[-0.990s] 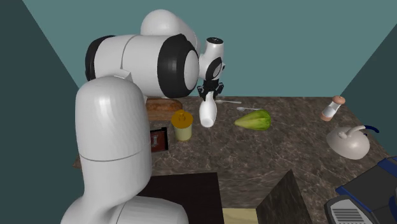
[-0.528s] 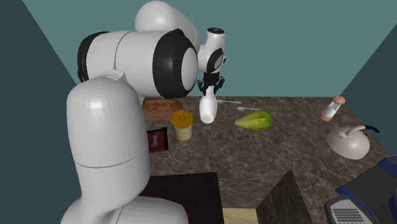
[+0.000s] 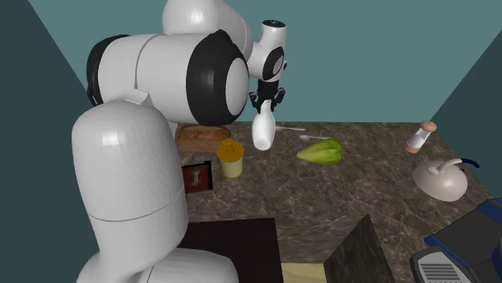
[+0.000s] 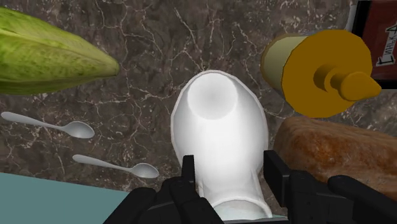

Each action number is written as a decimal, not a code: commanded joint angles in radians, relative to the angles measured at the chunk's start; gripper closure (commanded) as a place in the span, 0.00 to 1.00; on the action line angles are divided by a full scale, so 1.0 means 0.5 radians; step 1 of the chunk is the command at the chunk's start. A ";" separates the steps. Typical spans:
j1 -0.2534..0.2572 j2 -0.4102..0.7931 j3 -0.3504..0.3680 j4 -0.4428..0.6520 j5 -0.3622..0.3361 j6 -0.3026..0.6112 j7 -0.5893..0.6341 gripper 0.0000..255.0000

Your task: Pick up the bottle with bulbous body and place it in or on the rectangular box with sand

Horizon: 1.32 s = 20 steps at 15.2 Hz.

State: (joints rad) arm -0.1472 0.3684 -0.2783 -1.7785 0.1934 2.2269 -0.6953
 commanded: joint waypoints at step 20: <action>0.535 -0.932 0.290 -0.845 -0.391 -0.017 1.004 1.00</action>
State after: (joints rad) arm 0.1088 -0.0701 -0.1472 -2.1779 0.0058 2.2221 -0.2248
